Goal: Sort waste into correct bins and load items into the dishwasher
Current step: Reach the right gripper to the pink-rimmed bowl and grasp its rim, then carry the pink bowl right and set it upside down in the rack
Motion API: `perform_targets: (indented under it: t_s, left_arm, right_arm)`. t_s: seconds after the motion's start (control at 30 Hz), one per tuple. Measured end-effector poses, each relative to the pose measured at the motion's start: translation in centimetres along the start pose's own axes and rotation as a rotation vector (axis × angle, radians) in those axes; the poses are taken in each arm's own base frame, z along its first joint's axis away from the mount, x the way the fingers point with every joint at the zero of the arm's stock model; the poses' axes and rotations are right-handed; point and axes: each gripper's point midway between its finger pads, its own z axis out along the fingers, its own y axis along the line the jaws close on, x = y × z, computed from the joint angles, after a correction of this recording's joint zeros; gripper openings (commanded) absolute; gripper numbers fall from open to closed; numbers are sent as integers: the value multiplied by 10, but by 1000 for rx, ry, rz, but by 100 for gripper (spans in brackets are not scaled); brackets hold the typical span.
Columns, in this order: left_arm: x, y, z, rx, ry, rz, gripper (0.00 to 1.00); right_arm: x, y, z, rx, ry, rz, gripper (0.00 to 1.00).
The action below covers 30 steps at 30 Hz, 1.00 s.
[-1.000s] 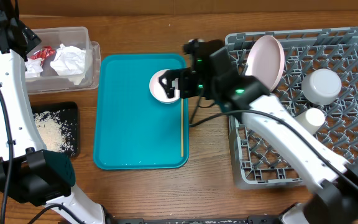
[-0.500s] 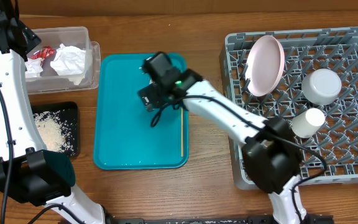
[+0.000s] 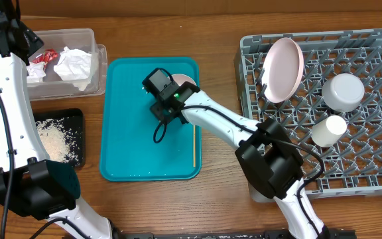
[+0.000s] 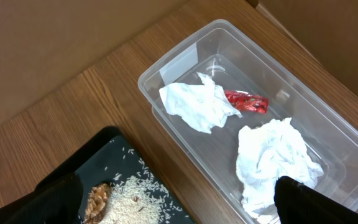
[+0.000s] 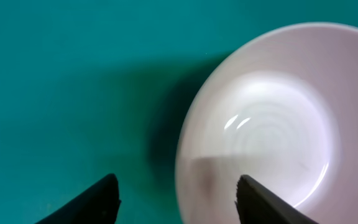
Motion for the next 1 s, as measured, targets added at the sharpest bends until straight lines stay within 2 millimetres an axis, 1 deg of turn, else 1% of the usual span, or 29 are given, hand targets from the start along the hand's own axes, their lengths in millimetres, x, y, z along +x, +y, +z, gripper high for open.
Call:
perform_targets:
  t_s: [0.03,0.13,0.27,0.37,0.43,0.5,0.6,0.7,0.77,0.83,0.87,0.9,0.97,1.0]
  left_arm:
    - [0,0,0,0,0,0,100]
    - [0,0,0,0,0,0,100]
    - [0,0,0,0,0,0,100]
    - [0,0,0,0,0,0,100]
    - [0,0,0,0,0,0,100]
    - [0,0,0,0,0,0,100]
    - [0,0,0,0,0,0,100]
    - [0,0,0,0,0,0,100]
    - [0,0,0,0,0,0,100]
    - [0,0,0,0,0,0,100]
    - [0,0,0,0,0,0,100]
    - [0,0,0,0,0,0,100]
    - [0,0,0,0,0,0,100]
    - [0,0,0,0,0,0,100]
  right_arm:
    - [0,3,0,-1,0,-8,51]
    - [-1,11,-1,0,-9,-23,43]
    - [0,19,-3,17,-9,-44,24]
    - [3,21,-4,29,1,-55,13]
    - [4,21,-4,32,3,-50,7]
    - [4,21,-4,34,4,-42,4]
    - [6,19,-4,41,12,-33,4]
    - [10,18,-11,45,48,-19,4]
    - [6,17,-22,46,63,1,4]
    - [0,15,-42,51,89,32,4]
    - [-8,15,-53,49,78,49,4]
    - [-17,14,-66,47,63,69,4]
    - [-38,8,-101,45,19,117,4]
    - [-45,5,-116,44,-1,141,4]
